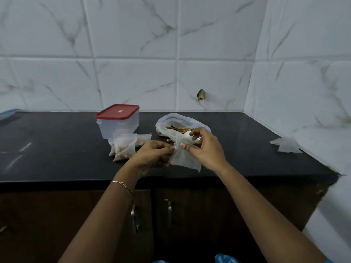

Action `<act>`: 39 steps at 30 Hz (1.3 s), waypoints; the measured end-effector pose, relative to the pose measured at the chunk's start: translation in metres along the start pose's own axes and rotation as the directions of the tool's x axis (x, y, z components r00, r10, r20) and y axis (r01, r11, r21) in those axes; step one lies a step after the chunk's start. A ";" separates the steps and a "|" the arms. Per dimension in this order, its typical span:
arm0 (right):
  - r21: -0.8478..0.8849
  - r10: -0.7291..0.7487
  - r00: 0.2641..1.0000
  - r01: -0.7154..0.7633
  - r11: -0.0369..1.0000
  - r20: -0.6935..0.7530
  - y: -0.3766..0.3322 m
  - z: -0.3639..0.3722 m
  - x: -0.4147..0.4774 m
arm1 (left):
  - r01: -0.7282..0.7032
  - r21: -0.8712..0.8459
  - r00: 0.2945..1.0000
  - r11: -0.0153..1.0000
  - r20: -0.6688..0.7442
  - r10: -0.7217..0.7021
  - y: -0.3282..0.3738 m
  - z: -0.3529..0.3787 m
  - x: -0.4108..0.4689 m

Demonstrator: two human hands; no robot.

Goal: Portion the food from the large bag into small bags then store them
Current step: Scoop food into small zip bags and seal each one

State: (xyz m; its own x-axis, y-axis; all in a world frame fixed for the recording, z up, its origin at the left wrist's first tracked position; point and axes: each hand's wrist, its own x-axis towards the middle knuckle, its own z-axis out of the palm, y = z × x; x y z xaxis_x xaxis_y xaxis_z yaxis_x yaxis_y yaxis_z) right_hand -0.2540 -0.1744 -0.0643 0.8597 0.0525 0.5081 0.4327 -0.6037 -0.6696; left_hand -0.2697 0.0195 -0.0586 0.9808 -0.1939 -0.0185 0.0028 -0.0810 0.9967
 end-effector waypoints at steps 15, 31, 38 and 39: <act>-0.070 0.080 0.996 -0.078 0.994 0.026 -0.032 0.029 0.013 | -0.092 -0.075 0.974 0.993 -0.212 0.074 0.005 0.008 0.024; 0.171 0.295 0.942 -0.320 0.932 0.158 -0.009 0.051 0.047 | 0.022 0.604 0.937 0.797 -0.290 0.194 -0.002 -0.018 0.086; 0.224 0.309 0.945 -0.326 0.918 0.110 0.005 0.069 0.051 | -0.007 0.687 0.957 0.727 -0.207 0.205 -0.015 -0.022 0.111; 0.226 0.318 0.941 -0.336 0.914 0.113 0.007 0.071 0.052 | -0.007 0.695 0.958 0.719 -0.202 0.205 -0.018 -0.023 0.113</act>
State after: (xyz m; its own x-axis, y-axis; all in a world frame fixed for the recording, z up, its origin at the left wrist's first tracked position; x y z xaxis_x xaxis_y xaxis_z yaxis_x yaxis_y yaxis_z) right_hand -0.1872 -0.1191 -0.0815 0.9776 -0.0522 0.2040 0.1682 -0.3896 -0.9055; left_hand -0.1546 0.0213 -0.0766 0.9793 -0.0050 0.2022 -0.1405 -0.7363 0.6620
